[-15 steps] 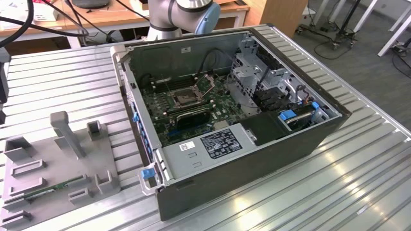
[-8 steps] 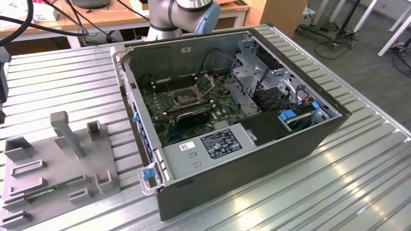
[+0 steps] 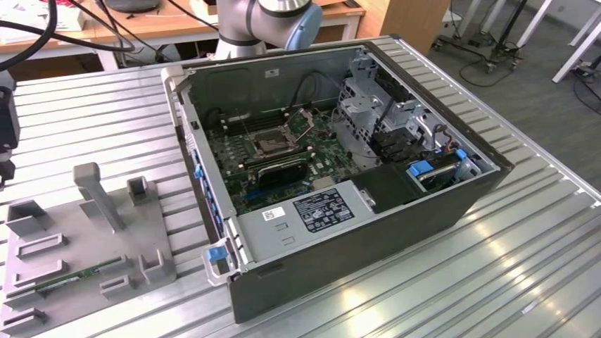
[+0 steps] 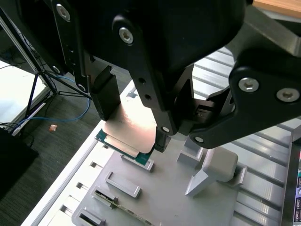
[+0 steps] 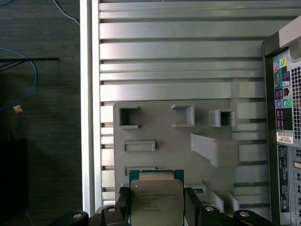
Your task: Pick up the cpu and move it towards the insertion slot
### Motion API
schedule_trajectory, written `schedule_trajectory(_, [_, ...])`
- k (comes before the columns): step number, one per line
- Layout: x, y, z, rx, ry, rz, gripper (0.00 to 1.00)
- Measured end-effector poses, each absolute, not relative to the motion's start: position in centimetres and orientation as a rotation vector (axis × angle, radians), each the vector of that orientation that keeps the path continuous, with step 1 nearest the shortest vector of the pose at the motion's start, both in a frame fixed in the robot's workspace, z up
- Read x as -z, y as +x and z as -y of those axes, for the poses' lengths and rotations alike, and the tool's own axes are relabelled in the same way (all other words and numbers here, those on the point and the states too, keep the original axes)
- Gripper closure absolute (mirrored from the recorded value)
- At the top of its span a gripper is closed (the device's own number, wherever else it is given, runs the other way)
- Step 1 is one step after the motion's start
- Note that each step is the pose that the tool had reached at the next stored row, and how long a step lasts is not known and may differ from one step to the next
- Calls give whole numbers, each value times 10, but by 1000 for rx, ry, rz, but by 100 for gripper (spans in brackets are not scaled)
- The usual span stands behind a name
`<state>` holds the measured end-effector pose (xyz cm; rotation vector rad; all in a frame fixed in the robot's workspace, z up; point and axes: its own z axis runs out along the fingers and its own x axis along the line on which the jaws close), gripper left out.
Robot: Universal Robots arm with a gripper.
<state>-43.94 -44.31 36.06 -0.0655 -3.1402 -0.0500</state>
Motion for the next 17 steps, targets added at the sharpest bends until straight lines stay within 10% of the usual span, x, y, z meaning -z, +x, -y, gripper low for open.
schedule_trajectory(17, [-361, -420, 443, 50, -66, 3140, 45])
